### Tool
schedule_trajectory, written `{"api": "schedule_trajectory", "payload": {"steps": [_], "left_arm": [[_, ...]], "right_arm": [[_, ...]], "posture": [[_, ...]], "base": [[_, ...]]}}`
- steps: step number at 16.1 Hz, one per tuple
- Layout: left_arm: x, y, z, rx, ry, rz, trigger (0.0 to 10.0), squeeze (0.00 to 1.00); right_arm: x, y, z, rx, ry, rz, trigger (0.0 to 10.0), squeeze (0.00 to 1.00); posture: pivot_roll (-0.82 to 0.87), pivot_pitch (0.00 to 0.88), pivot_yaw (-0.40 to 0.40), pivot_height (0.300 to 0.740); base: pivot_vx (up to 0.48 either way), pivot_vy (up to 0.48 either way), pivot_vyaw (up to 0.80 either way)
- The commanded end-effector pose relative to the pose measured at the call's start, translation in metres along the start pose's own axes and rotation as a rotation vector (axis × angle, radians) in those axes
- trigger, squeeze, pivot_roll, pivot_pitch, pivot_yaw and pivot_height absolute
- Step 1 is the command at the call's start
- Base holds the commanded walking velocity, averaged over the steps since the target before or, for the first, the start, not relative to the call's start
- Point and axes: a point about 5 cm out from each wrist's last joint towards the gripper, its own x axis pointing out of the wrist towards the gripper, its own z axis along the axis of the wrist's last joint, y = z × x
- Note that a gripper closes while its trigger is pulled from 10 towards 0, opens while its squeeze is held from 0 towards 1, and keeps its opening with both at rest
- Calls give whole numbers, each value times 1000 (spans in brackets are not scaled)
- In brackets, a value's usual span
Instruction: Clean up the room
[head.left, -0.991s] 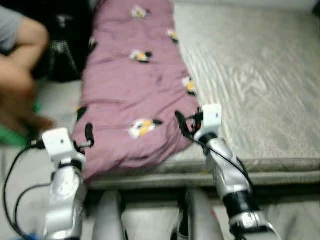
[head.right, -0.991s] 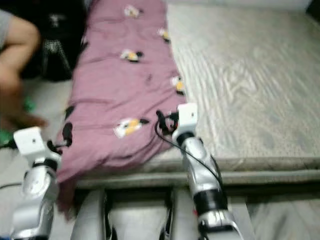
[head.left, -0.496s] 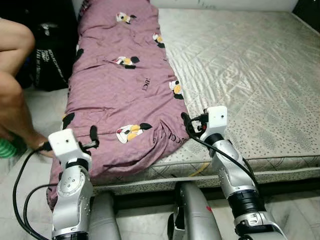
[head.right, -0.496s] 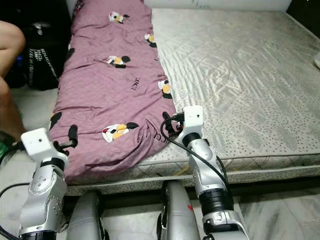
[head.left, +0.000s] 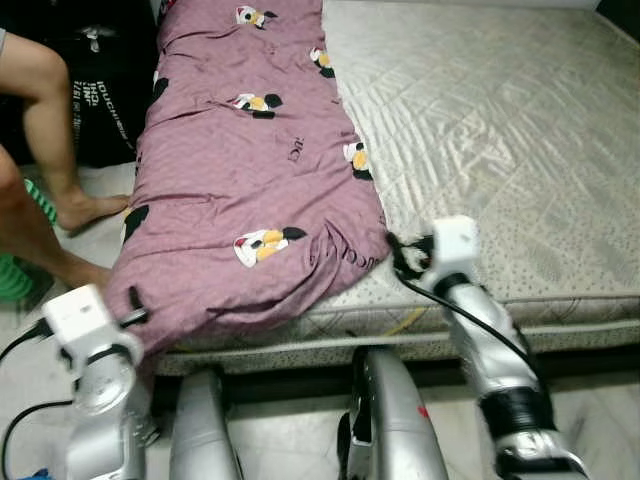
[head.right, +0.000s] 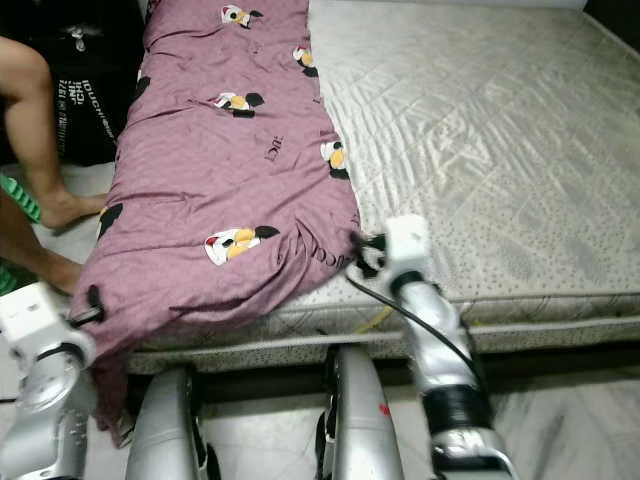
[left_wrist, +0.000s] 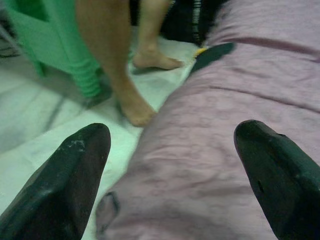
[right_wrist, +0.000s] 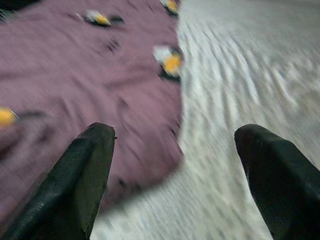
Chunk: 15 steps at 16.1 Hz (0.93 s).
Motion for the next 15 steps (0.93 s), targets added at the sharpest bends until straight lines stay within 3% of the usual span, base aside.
{"api": "schedule_trajectory", "payload": {"steps": [1, 5, 6, 7, 9, 10, 14, 15], "left_arm": [[3, 0, 2, 24, 1, 14, 10000, 0], [4, -2, 13, 30, -69, 69, 10000, 0], [-3, -6, 10, 44, -61, 39, 10000, 0], [-12, -14, -4, 77, 8, -78, 10000, 0], [-18, -24, -14, 78, 86, -203, 10000, 0], [-20, -27, -17, 116, 111, -260, 10000, 0], [-28, -39, -27, 167, 205, -392, 10000, 0], [-29, -34, -26, 152, 211, -349, 10000, 0]], "right_arm": [[-6, -12, -3, -9, 17, -33, 10000, 0], [-19, -27, -12, -29, 56, -84, 10000, 0], [-11, -20, -7, -15, 36, -68, 10000, 0], [5, -7, 3, -20, 3, -23, 10000, 0], [17, 3, 11, -14, -17, -1, 10000, 0], [22, 9, 11, -5, -10, 12, 10000, 0], [38, 28, 17, -16, -3, 61, 10000, 0], [37, 25, 15, -19, -3, 56, 10000, 0]], "posture": [[-42, 151, -22, 538], [-65, 163, -31, 538], [-54, 158, -33, 538], [-25, 149, -45, 538], [12, 143, -55, 538], [21, 142, -56, 538], [53, 133, -54, 538], [52, 131, -51, 538]], "base": [[0, 0, 0], [0, 0, 0], [0, 0, 0], [0, 0, 0], [0, 0, 0], [0, 0, 0], [0, 0, 0], [0, 0, 0]]}}
